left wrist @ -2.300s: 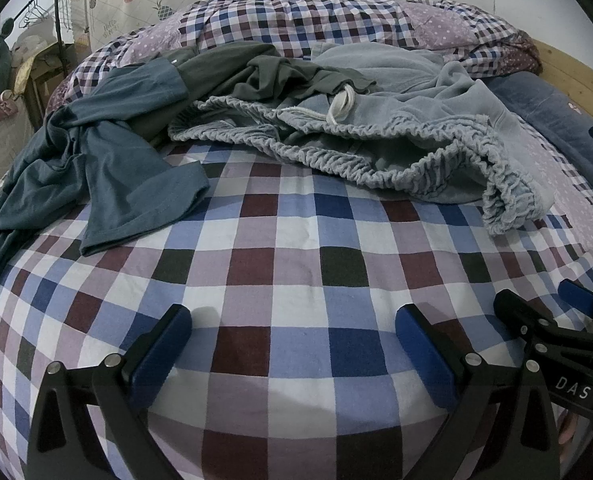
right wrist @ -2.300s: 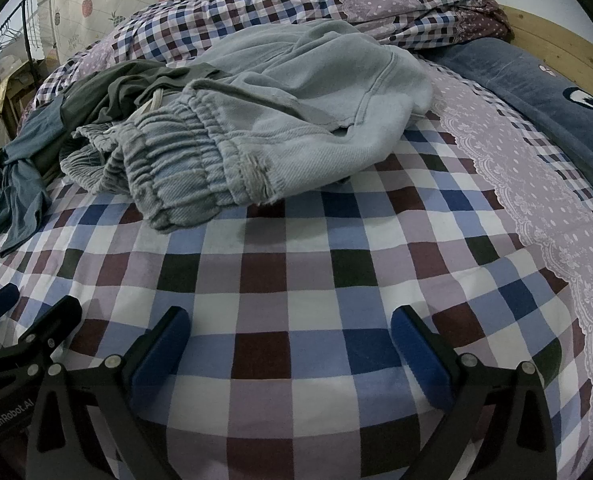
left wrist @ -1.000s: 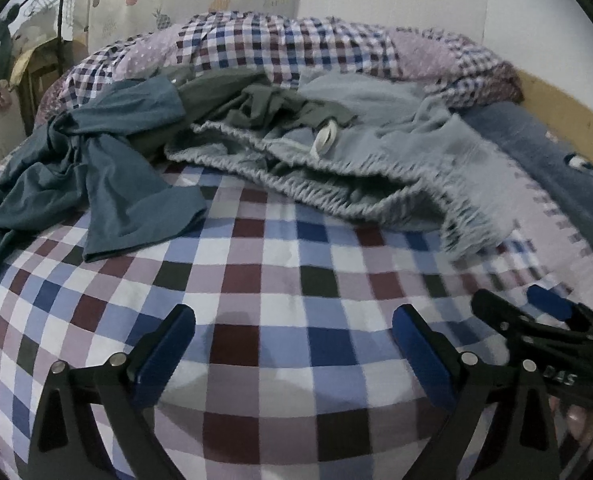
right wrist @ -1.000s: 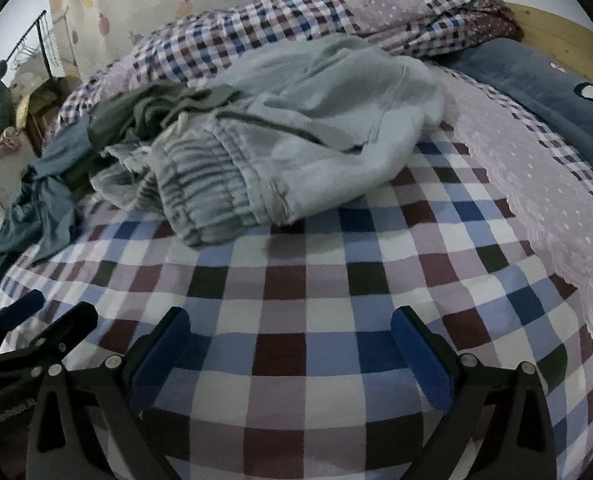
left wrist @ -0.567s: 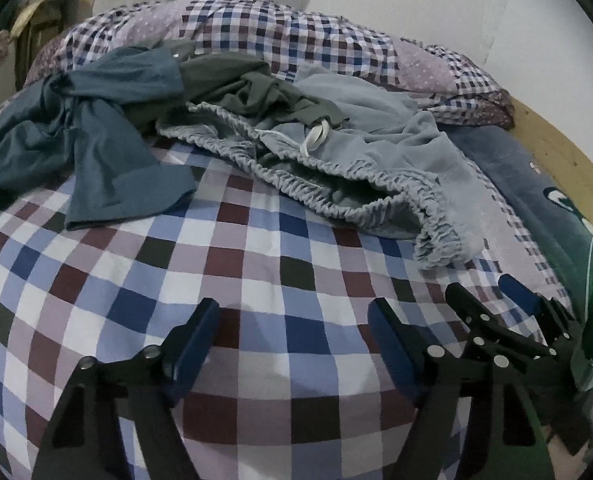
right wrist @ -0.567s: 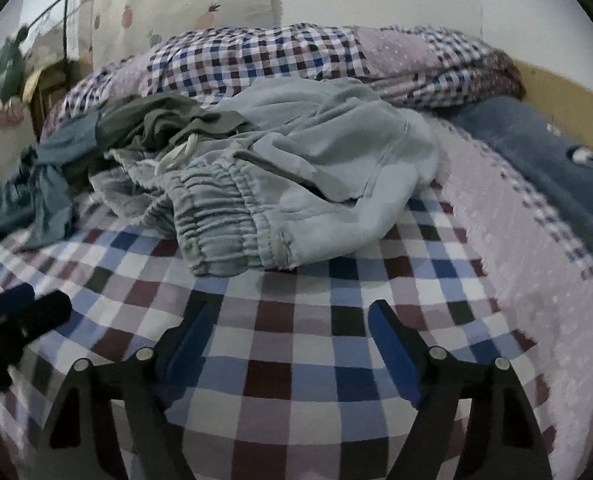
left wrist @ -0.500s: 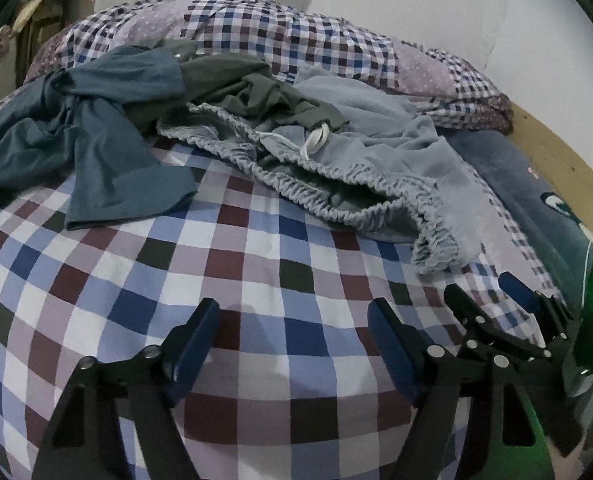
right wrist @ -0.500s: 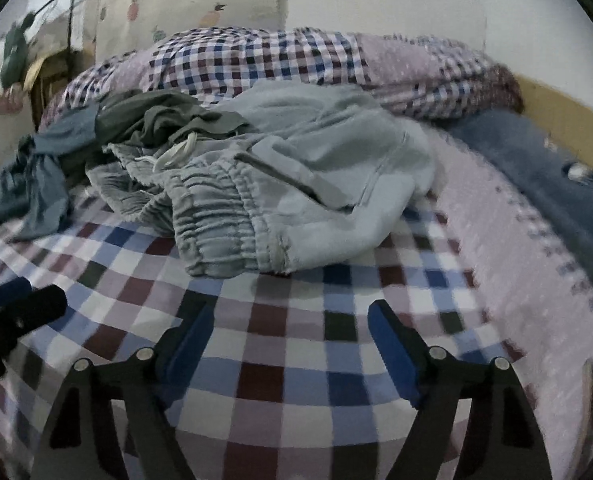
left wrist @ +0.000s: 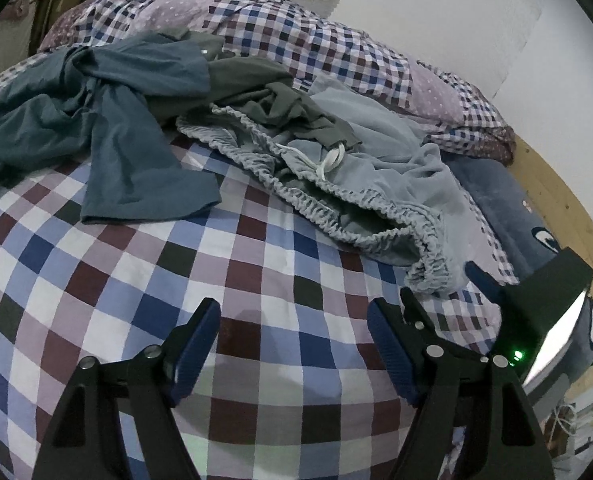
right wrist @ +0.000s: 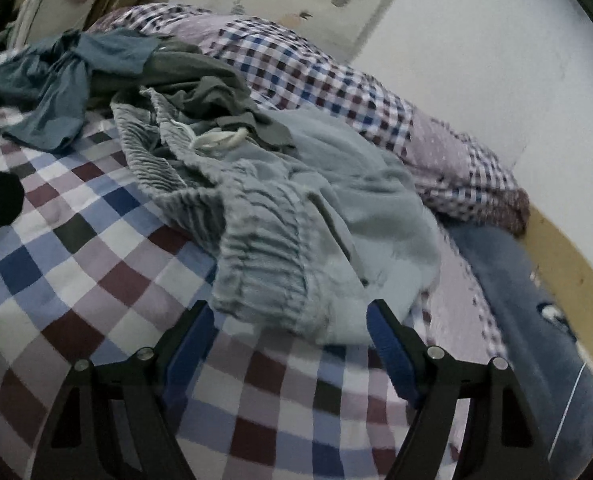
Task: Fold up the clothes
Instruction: 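Close the right gripper on the elastic cuff of the grey sweatpants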
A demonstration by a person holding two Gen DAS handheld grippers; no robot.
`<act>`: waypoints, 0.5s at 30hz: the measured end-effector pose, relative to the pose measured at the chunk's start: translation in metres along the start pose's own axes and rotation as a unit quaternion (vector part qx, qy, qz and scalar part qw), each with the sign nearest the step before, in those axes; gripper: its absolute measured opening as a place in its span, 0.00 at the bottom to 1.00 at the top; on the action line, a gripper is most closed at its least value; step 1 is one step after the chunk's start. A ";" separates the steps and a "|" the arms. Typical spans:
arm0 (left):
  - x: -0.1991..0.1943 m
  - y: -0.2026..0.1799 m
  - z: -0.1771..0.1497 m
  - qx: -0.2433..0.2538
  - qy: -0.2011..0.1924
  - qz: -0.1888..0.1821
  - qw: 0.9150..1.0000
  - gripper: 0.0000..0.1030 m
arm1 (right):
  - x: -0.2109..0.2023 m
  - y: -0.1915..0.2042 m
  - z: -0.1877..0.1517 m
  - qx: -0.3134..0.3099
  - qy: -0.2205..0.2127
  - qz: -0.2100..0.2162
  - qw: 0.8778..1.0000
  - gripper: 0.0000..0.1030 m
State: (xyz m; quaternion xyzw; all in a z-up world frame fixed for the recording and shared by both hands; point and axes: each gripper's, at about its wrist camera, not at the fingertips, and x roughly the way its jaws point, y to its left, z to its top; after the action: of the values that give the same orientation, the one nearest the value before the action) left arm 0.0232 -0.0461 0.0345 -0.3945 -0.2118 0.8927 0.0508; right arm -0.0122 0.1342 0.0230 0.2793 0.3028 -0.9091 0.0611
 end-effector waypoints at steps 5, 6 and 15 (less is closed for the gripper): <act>-0.004 0.006 0.000 -0.007 -0.001 -0.003 1.000 0.77 | 0.010 0.006 0.007 -0.009 0.000 0.004 1.000 0.61; -0.004 0.009 0.001 -0.012 -0.001 -0.004 1.000 0.77 | 0.013 0.006 0.007 -0.008 0.003 0.005 1.000 0.60; -0.004 0.027 0.007 -0.052 0.001 -0.015 0.999 0.77 | -0.017 -0.040 0.014 0.121 -0.042 0.062 0.990 0.50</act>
State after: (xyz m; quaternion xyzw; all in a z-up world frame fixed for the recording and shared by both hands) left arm 0.0231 -0.0740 0.0305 -0.3943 -0.2637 0.8792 0.0441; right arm -0.0154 0.1572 0.0624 0.2642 0.1697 -0.9445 0.0962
